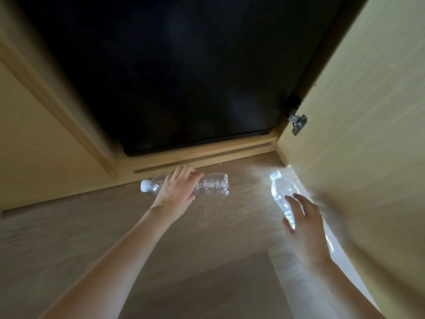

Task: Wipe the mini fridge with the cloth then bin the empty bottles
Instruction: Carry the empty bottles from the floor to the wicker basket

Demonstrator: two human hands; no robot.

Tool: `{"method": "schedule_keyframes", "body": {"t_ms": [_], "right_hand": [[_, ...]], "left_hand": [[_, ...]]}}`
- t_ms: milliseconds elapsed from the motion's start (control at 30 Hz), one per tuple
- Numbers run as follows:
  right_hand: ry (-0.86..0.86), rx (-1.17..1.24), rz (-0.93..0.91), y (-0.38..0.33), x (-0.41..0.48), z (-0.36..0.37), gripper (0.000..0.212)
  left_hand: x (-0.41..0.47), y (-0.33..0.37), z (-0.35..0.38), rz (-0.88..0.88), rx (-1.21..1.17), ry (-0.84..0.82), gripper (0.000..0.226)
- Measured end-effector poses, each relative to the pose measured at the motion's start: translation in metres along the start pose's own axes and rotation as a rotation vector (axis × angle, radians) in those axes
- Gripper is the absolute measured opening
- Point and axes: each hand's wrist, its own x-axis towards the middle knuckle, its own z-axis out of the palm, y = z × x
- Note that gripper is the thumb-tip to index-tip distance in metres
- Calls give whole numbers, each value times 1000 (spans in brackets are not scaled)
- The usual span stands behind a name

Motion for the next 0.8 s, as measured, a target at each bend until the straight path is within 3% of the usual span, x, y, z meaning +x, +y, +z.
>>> {"method": "schedule_keyframes", "body": {"t_ms": [367,467,533,633,733,800], "right_hand": [[107,193,68,-16,4,-12,50],[89,158,68,-17,11,-17,51],[36,128,106,-15,13,-17,57],[-12,97,164,-13,14,-13,67],[-18,73,172,-8,12,-10,69],[-9,104,186,-5,10,-10,67]], "left_hand": [[-40,-3,-9,159,-14,-27,67],[-51,3,-15,106,-139,81,71],[-60,12,-18,-89,-308,218,64],[-68,36,-24,-561,-632,346,51],[-60,49,-27,-1104,-977,147,75],[-53,49,-24,-1288,-1108,65,93]]}}
